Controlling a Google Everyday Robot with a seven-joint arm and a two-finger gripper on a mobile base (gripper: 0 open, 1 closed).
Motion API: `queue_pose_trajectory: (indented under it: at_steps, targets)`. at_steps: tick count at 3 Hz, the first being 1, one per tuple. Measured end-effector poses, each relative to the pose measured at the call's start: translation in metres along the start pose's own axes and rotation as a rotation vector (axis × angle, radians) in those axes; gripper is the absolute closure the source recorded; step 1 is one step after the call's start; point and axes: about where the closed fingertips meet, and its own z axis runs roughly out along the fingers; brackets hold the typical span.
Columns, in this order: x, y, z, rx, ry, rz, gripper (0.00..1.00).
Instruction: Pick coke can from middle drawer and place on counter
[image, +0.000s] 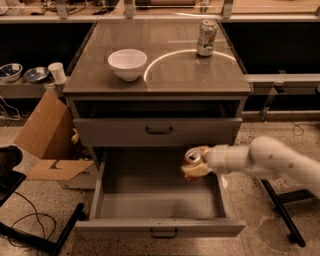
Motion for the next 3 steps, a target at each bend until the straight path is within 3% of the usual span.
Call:
queue_pose_trajectory:
  at_steps: [1, 2, 3]
  targets:
    - [-0.086, -0.048, -0.091, 0.053, 0.004, -0.037, 1.0]
    - [-0.21, -0.068, -0.148, 0.005, -0.029, -0.098, 1.0]
    - [-0.289, -0.063, -0.174, -0.063, -0.058, -0.15, 1.0]
